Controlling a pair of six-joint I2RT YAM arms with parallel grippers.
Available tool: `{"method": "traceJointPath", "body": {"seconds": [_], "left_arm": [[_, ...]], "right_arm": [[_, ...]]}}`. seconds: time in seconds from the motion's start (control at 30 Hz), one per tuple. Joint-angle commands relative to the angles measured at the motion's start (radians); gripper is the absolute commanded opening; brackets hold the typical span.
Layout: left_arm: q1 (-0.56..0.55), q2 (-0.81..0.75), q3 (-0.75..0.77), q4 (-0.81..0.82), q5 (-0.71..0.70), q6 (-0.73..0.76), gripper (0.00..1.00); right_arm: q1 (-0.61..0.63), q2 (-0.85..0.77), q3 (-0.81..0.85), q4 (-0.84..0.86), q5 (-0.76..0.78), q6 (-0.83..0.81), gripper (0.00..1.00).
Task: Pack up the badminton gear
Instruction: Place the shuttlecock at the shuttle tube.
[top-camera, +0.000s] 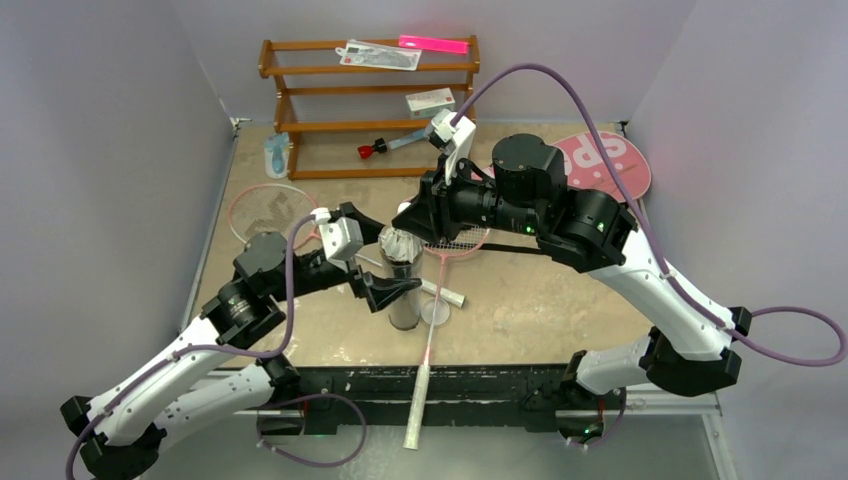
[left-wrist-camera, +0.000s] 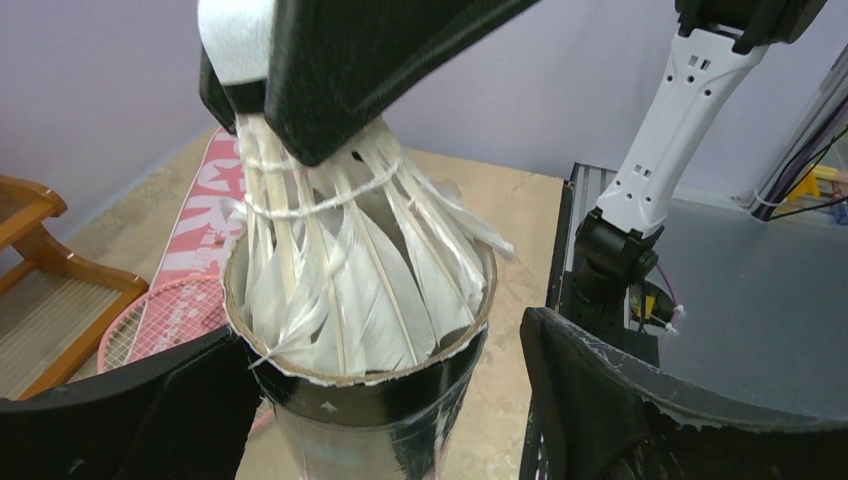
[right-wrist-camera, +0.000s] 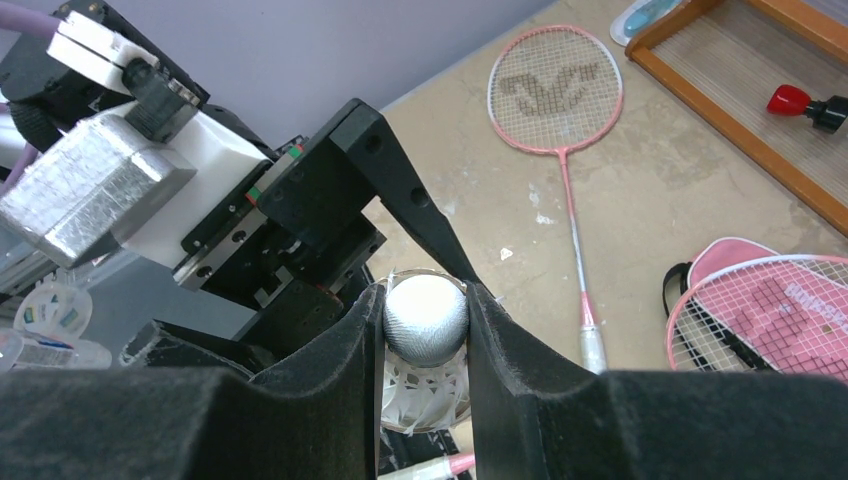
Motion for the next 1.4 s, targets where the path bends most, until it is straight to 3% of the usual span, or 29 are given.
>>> {"method": "traceJointPath", "body": {"seconds": [0.0,0.47,0.67,1.37], "left_arm": [[-0.004,0.013,0.076,0.030,0.007,-0.070,0.90],[-0.005,0.022,0.174,-0.034,-0.096,-0.195,0.92],[-0.004,0.037,0.237,-0.120,-0.158,-0.194,0.93],[-0.004,0.098,0.310,-0.201,-0.180,-0.146,0.93]], "right_arm": [[-0.005,0.002,0.021,0.011,0.015,-0.010,0.00],[-0.004,-0.004,0.009,0.026,0.011,-0.005,0.00],[-0.005,-0.005,0.006,0.032,0.012,-0.005,0.00],[-0.005,-0.006,0.009,0.032,0.008,-0.003,0.00]]}}
